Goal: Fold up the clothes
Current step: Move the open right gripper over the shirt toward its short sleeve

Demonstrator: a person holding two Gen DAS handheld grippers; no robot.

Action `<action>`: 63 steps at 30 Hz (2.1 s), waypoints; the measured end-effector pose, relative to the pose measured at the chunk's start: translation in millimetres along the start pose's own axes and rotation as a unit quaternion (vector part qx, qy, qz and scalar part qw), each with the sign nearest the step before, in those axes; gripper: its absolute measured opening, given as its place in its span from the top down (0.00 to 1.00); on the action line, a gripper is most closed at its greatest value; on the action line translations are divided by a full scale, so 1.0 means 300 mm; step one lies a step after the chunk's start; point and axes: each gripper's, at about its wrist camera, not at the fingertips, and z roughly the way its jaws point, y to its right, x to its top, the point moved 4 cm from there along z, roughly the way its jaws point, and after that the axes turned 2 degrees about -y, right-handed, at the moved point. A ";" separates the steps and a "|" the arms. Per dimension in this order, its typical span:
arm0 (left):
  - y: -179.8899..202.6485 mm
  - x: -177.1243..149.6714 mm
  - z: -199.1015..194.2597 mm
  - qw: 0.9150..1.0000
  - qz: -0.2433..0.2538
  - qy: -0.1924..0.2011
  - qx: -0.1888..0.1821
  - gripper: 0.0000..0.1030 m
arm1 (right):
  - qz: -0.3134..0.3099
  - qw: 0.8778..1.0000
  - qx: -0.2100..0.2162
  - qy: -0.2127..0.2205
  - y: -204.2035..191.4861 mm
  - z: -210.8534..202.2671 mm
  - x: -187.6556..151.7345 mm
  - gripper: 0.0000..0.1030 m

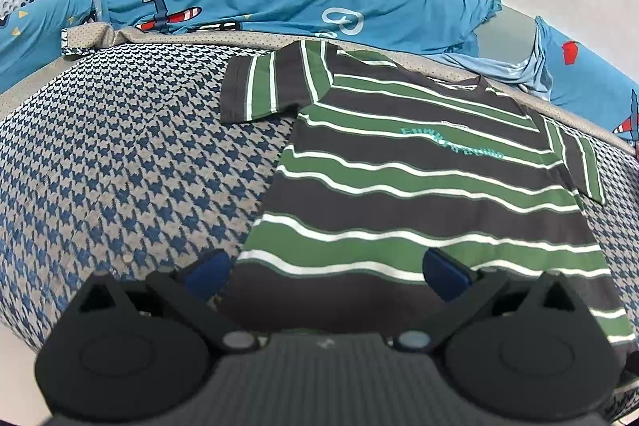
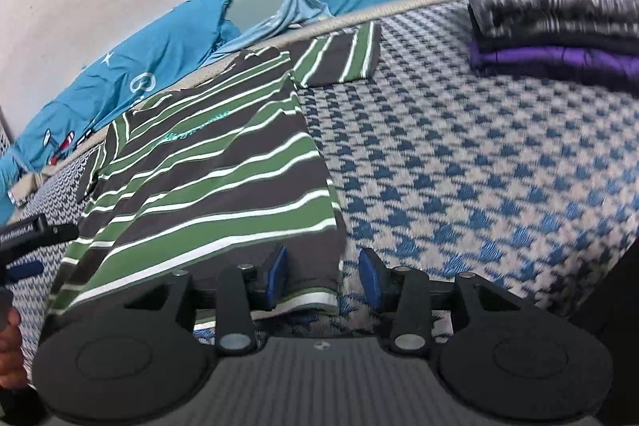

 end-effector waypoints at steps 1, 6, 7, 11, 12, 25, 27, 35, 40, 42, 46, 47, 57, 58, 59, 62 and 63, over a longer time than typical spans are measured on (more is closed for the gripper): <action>-0.001 -0.001 0.002 1.000 0.000 -0.001 0.001 0.00 | 0.004 1.000 0.002 -0.001 0.002 0.008 -0.003 0.62; -0.011 -0.005 0.011 1.000 0.000 -0.008 0.005 0.00 | 0.005 1.000 0.024 0.000 -0.023 0.032 -0.015 0.88; -0.013 -0.006 0.014 1.000 0.000 -0.010 0.006 0.00 | 0.007 1.000 0.025 0.000 -0.025 0.031 -0.014 0.92; -0.019 -0.009 0.020 1.000 0.001 -0.015 0.011 0.00 | 0.003 1.000 0.022 0.012 -0.037 0.010 -0.010 0.95; -0.021 -0.009 0.020 1.000 0.001 -0.016 0.012 0.00 | -0.005 1.000 0.016 0.020 -0.044 -0.005 -0.006 0.95; -0.058 -0.023 0.020 0.999 -0.006 -0.030 0.028 0.00 | -0.014 0.999 -0.051 0.008 -0.018 -0.038 -0.018 0.96; -0.064 -0.028 0.021 0.999 -0.007 -0.034 0.033 0.00 | -0.022 0.998 -0.061 0.001 -0.015 -0.030 -0.024 0.96; -0.080 -0.054 0.039 0.997 -0.004 -0.058 0.057 0.00 | -0.021 0.996 -0.083 0.009 -0.004 -0.045 -0.022 0.90; -0.101 -0.067 0.047 0.995 -0.006 -0.070 0.073 0.00 | -0.037 0.995 -0.084 0.041 -0.028 -0.068 -0.004 0.90; -0.108 -0.068 0.045 0.995 -0.010 -0.072 0.073 0.00 | -0.040 0.995 -0.078 0.051 -0.039 -0.074 0.003 0.89; -0.117 -0.063 0.034 0.995 -0.019 -0.063 0.074 0.00 | -0.054 0.995 -0.056 0.063 -0.071 -0.076 0.007 0.83; -0.118 -0.059 0.029 0.995 -0.021 -0.059 0.074 0.00 | -0.061 0.995 -0.044 0.059 -0.085 -0.070 0.004 0.82; -0.057 -0.019 -0.021 0.999 0.002 0.003 0.053 0.00 | -0.106 0.994 0.025 0.015 -0.212 0.006 -0.054 0.76; -0.039 -0.017 -0.019 0.999 0.009 0.004 0.050 0.00 | -0.110 0.994 0.025 0.015 -0.220 0.012 -0.056 0.74; -0.023 -0.017 -0.017 0.999 0.016 0.003 0.046 0.00 | -0.112 0.993 0.023 0.014 -0.226 0.019 -0.060 0.73; 0.027 -0.021 -0.006 0.999 0.039 0.001 0.036 0.00 | -0.118 0.993 0.016 0.011 -0.239 0.039 -0.068 0.72; 0.046 -0.024 -0.002 0.998 0.047 0.001 0.032 0.00 | -0.120 0.993 0.014 0.010 -0.241 0.046 -0.070 0.72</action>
